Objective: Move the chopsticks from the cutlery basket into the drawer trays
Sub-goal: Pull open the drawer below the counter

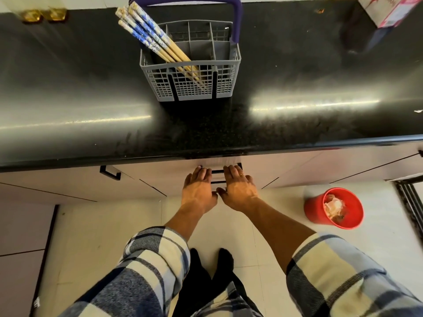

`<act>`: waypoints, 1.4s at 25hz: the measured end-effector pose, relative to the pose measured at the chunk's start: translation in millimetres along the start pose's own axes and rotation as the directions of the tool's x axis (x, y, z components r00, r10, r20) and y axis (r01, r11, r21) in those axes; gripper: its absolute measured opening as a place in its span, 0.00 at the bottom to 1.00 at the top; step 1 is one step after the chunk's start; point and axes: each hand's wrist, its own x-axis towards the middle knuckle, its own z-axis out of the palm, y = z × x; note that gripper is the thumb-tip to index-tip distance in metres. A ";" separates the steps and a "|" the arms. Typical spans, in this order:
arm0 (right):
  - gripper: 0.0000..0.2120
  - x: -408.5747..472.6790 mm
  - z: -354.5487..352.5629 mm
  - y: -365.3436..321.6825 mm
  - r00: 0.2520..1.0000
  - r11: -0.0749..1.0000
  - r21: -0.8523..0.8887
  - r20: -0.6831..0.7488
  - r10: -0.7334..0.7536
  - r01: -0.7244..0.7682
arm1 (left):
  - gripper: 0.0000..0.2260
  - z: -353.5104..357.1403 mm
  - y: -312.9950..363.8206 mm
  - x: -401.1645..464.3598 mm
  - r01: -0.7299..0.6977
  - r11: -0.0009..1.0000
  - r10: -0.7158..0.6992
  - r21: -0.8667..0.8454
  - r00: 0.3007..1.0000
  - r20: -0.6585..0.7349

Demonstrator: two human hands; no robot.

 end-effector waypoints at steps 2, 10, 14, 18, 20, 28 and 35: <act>0.37 -6.8 4.9 -0.5 1.000 1.000 0.014 -0.002 0.000 0.000 | 0.36 3.6 0.2 -6.7 -0.004 1.000 0.004 -0.004 1.000 -0.014; 0.38 -37.0 15.1 -3.0 1.000 1.000 0.013 -0.024 -0.017 0.017 | 0.36 15.3 7.0 -36.6 -0.018 1.000 0.016 -0.018 0.996 -0.093; 0.40 -80.6 40.6 -2.9 0.999 0.999 0.009 -0.002 -0.033 0.033 | 0.35 44.0 5.9 -81.7 -0.040 0.998 0.036 -0.048 0.996 -0.077; 0.40 -124.0 64.5 -3.5 0.998 0.998 -0.031 0.051 -0.045 0.047 | 0.35 66.7 5.7 -129.8 -0.077 0.994 0.074 -0.075 0.997 -0.033; 0.39 -142.0 72.8 -2.6 0.997 0.998 -0.046 0.061 -0.048 0.050 | 0.35 71.4 6.5 -150.4 -0.092 0.991 0.090 -0.099 0.996 -0.022; 0.38 -204.8 117.5 4.2 0.995 0.994 -0.023 0.006 -0.103 0.103 | 0.36 100.6 1.3 -210.7 -0.167 0.968 0.182 -0.186 0.981 0.069; 0.37 -238.8 138.4 2.9 0.994 0.994 -0.006 0.040 -0.106 0.106 | 0.37 135.4 -5.8 -232.9 -0.220 0.970 0.239 -0.108 0.946 0.218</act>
